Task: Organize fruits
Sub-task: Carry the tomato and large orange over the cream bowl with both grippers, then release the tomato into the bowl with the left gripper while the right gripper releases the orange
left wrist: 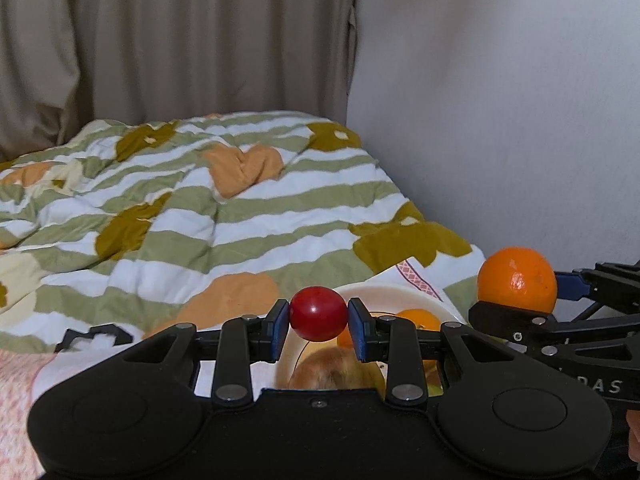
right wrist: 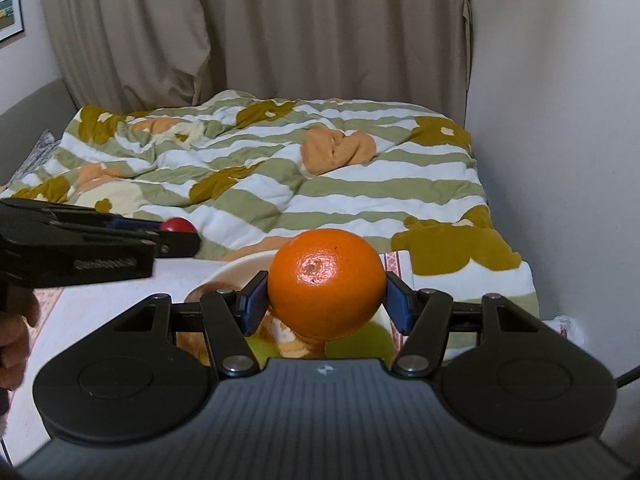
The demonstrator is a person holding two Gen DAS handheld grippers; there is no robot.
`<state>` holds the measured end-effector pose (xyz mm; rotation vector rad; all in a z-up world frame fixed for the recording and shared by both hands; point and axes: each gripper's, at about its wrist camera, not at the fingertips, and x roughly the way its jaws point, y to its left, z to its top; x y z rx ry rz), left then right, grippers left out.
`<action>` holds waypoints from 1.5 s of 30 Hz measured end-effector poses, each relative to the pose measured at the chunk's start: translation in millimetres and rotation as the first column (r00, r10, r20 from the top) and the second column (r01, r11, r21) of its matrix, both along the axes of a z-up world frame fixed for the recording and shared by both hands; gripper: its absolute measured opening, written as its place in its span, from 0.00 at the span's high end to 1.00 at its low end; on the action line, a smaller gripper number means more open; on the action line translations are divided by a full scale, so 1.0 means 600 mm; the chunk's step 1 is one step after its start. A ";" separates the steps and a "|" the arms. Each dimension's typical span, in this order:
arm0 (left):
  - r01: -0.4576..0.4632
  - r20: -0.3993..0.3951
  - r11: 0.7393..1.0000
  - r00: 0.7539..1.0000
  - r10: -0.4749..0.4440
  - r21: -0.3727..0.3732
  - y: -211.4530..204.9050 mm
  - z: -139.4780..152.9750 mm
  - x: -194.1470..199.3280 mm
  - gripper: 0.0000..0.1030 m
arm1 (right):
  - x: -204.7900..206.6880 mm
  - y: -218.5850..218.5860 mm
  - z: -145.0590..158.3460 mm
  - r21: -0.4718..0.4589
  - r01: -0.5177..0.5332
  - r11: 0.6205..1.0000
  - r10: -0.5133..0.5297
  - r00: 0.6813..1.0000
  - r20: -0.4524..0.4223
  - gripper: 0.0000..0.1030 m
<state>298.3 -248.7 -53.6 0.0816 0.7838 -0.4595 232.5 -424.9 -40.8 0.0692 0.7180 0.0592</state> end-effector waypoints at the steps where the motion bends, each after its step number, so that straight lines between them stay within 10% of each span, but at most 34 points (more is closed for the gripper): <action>1: 0.007 -0.011 1.000 1.000 -0.007 0.004 -0.006 -0.008 0.010 0.66 | 0.008 -0.002 -0.004 0.003 0.007 1.000 -0.007 1.000 -0.004 0.27; 13: 0.070 -0.087 0.997 0.994 -0.067 0.025 -0.036 -0.064 0.061 0.63 | 0.055 -0.017 -0.033 0.022 0.084 0.996 -0.083 0.996 -0.044 0.27; 18: 0.059 -0.040 0.998 0.998 -0.058 0.033 -0.029 -0.052 0.057 0.14 | 0.065 -0.021 -0.029 0.017 0.098 0.995 -0.097 0.994 -0.040 0.27; 45: -0.167 -0.003 0.984 0.986 0.167 0.059 0.107 -0.025 0.006 0.08 | 0.176 0.058 -0.114 -0.029 0.008 1.000 -0.013 0.989 -0.150 0.25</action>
